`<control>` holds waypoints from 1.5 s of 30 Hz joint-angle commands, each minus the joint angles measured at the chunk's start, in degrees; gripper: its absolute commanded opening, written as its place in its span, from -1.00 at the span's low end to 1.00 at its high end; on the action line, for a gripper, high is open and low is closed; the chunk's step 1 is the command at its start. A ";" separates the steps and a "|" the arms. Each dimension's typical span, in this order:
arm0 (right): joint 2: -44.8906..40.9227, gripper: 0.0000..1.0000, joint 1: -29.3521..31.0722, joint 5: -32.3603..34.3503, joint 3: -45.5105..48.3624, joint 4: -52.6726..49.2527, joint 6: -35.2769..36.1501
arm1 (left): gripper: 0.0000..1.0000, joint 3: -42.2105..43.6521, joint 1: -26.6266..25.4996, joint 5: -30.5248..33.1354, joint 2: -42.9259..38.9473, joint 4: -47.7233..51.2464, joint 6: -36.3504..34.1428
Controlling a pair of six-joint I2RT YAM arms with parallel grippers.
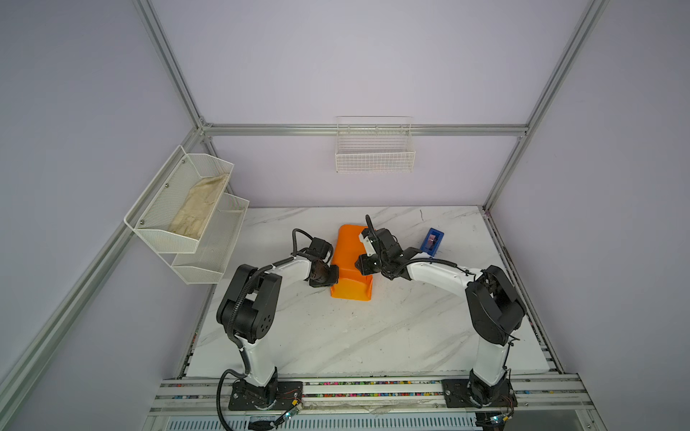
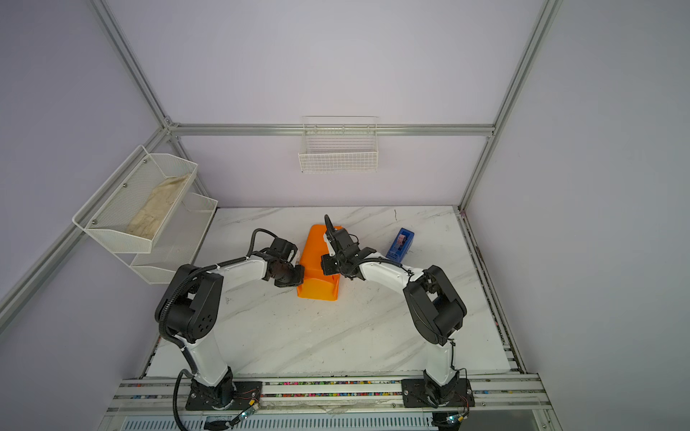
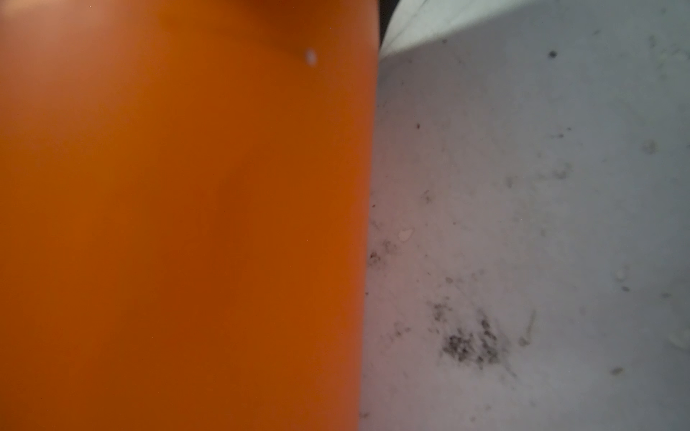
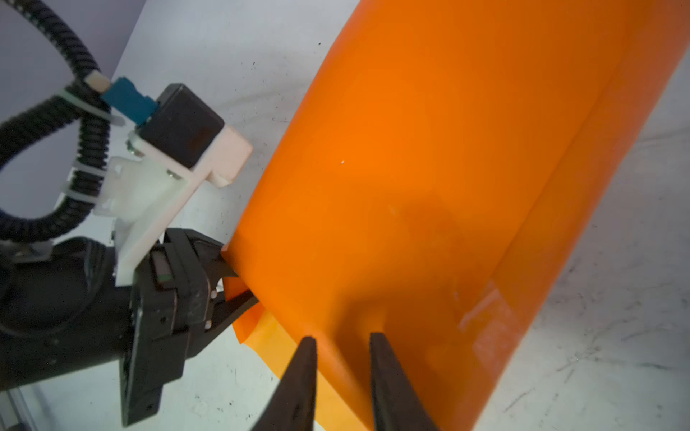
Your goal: Wrap the gift box in paper
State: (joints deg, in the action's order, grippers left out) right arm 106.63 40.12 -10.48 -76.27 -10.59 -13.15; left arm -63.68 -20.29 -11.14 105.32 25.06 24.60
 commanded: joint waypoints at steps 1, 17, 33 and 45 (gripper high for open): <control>-3.06 -0.27 0.04 0.19 -1.07 -4.87 15.89 | -1.00 -4.57 -0.18 0.42 0.49 0.15 -0.25; 4.62 0.24 0.64 -1.33 -9.57 -13.97 50.15 | -1.00 -4.69 -0.36 0.24 0.21 0.32 -0.69; 3.93 0.14 2.17 8.02 -2.89 -5.97 54.28 | -0.55 -5.00 -0.36 -0.06 -4.50 1.38 -0.95; 3.38 0.09 2.15 7.53 -1.30 -6.29 54.53 | -0.41 -3.88 2.93 7.06 -13.08 7.53 1.70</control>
State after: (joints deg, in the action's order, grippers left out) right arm 110.56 41.95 -2.35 -79.09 -14.02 40.40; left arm -63.83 -18.94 -7.16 93.14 30.02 24.91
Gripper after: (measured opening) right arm 0.548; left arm 0.298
